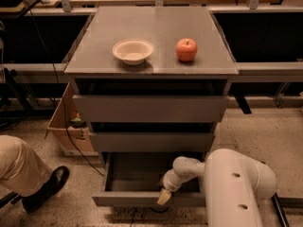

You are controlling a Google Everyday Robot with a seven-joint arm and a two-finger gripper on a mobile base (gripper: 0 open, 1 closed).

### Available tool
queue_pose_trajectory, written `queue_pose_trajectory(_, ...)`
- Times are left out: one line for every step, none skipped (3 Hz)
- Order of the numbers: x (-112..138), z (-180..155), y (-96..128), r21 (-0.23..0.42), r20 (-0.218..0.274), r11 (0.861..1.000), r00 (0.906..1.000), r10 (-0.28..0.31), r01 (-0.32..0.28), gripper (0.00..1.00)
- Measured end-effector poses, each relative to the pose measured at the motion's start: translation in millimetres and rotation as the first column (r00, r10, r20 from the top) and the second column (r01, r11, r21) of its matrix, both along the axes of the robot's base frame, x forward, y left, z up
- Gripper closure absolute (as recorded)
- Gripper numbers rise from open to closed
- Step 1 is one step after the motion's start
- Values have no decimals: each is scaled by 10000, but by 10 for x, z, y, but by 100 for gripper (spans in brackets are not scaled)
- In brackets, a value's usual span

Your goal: Close bottom drawer

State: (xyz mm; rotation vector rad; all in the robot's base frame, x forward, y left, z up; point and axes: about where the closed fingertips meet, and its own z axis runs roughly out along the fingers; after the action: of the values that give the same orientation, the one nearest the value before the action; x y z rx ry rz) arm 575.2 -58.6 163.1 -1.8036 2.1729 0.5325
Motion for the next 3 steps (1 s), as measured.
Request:
queue_pose_trajectory(-1, 79, 0, -1, 0, 10000, 10000, 1, -1, 73)
queue_pose_trajectory(-1, 92, 0, -1, 0, 10000, 10000, 1, -1, 70)
queue_pose_trajectory(346, 191, 114, -143, 526, 9996, 9983, 267, -260, 39)
